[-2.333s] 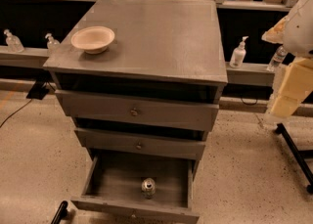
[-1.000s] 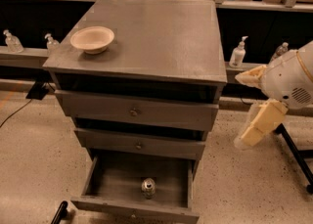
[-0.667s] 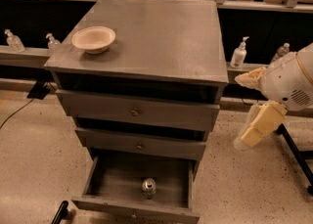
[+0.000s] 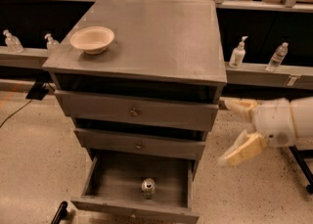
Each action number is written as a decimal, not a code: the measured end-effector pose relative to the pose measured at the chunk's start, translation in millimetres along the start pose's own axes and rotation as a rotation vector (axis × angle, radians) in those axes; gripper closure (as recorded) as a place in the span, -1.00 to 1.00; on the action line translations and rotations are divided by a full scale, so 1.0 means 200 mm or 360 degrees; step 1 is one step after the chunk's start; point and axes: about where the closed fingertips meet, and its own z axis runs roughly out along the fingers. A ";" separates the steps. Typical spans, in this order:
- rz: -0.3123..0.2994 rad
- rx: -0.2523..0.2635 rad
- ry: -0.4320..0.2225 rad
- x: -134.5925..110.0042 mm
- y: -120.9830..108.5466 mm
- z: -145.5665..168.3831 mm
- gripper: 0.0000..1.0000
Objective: Pick 7up can from bottom drawer and place on counter
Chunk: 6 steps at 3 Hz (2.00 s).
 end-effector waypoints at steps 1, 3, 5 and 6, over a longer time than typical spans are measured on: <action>0.0025 0.0064 -0.0111 0.10 0.06 0.07 -1.00; 0.0119 0.0314 0.0203 0.31 0.02 0.22 -1.00; 0.0123 0.0507 0.0071 0.78 -0.08 0.39 -1.00; 0.0113 0.0427 0.0068 0.79 -0.07 0.45 -1.00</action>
Offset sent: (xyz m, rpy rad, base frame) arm 0.0196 -0.0195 -0.0482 -0.3492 -0.0077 -0.2916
